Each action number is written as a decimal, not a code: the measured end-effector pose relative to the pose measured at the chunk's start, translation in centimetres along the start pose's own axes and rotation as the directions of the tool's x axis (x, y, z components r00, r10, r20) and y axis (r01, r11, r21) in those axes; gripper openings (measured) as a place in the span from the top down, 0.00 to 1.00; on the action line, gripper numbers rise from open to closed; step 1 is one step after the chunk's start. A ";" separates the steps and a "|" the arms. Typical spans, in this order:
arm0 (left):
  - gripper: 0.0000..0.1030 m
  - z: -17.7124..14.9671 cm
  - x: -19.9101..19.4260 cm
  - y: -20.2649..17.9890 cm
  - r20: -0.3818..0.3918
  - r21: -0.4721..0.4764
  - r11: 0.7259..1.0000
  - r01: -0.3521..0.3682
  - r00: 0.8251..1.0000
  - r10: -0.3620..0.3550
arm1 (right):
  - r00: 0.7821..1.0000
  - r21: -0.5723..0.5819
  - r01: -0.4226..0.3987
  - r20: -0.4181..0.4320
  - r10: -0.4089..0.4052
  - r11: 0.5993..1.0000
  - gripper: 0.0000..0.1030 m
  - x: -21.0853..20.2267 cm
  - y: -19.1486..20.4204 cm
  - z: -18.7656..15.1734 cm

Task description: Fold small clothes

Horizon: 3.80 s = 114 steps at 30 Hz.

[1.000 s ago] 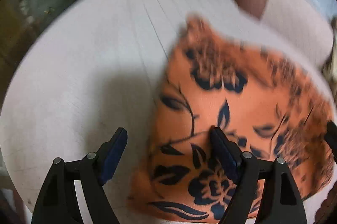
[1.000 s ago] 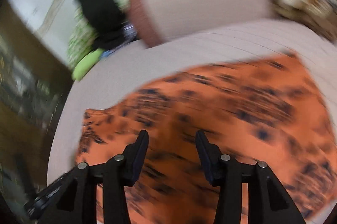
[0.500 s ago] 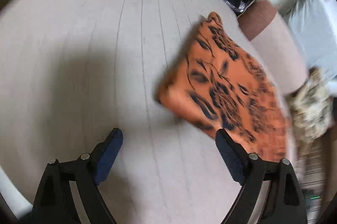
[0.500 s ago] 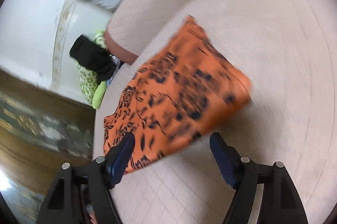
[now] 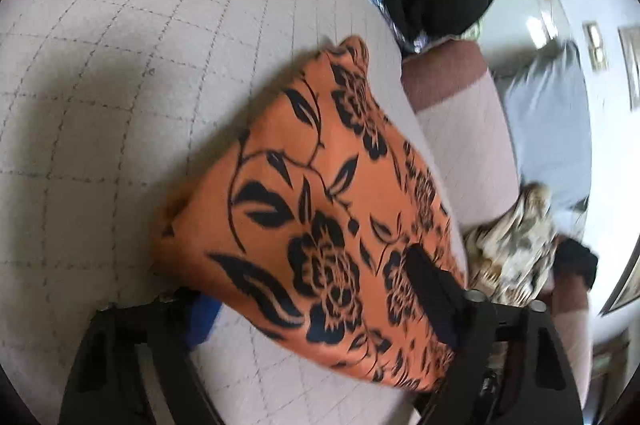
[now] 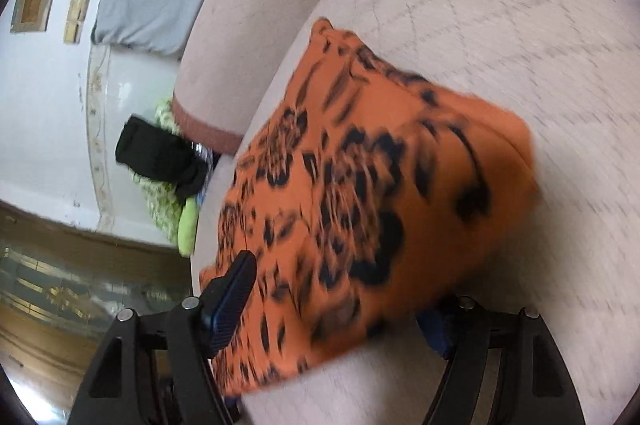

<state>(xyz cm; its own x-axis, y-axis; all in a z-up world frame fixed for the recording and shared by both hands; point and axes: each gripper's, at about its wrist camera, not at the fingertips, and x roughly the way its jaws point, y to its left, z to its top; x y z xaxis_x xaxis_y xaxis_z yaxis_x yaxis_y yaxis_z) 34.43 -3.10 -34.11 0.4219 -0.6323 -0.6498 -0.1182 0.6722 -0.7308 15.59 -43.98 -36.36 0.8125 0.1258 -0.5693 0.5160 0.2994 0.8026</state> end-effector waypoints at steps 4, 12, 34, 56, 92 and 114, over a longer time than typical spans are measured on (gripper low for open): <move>0.70 0.8 0.9 1.3 0.020 -0.051 0.999 -0.013 1.000 0.014 | 0.997 0.017 0.030 0.072 -0.032 0.999 0.34 1.9 0.8 1.5; 0.79 1.4 1.7 -0.7 0.071 0.025 0.999 -0.023 0.997 0.021 | 0.975 -0.128 0.175 0.161 -0.154 0.976 0.85 1.1 2.8 0.5; 0.32 -7.1 -5.3 1.2 -0.010 0.119 0.993 0.028 1.000 -0.027 | 0.989 -0.130 0.116 -0.075 -0.126 0.985 0.67 -12.1 -3.7 -6.1; 0.80 -9.1 -3.5 -0.7 0.002 0.214 0.976 -0.026 1.000 0.026 | 0.958 -0.421 0.184 -0.127 -0.259 0.888 0.91 0.8 5.7 -11.7; 0.33 -27.2 -6.1 -17.5 -0.056 0.898 0.440 -0.005 0.991 0.126 | 0.976 -0.145 -0.202 0.055 0.212 0.969 0.23 -23.5 -7.7 -2.2; 0.31 -19.0 -3.7 -13.1 0.053 0.741 0.630 -0.232 0.956 0.290 | 0.996 -0.401 0.074 0.078 -0.046 0.913 0.80 -15.7 4.8 -3.3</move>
<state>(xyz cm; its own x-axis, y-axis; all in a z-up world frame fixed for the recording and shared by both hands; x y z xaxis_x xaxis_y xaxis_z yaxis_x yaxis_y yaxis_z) 17.35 -16.83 -26.12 0.4164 -0.3891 -0.8217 0.4942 0.8555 -0.1546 4.42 -41.35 -24.21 0.8064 0.0378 -0.5901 0.4221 0.6620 0.6193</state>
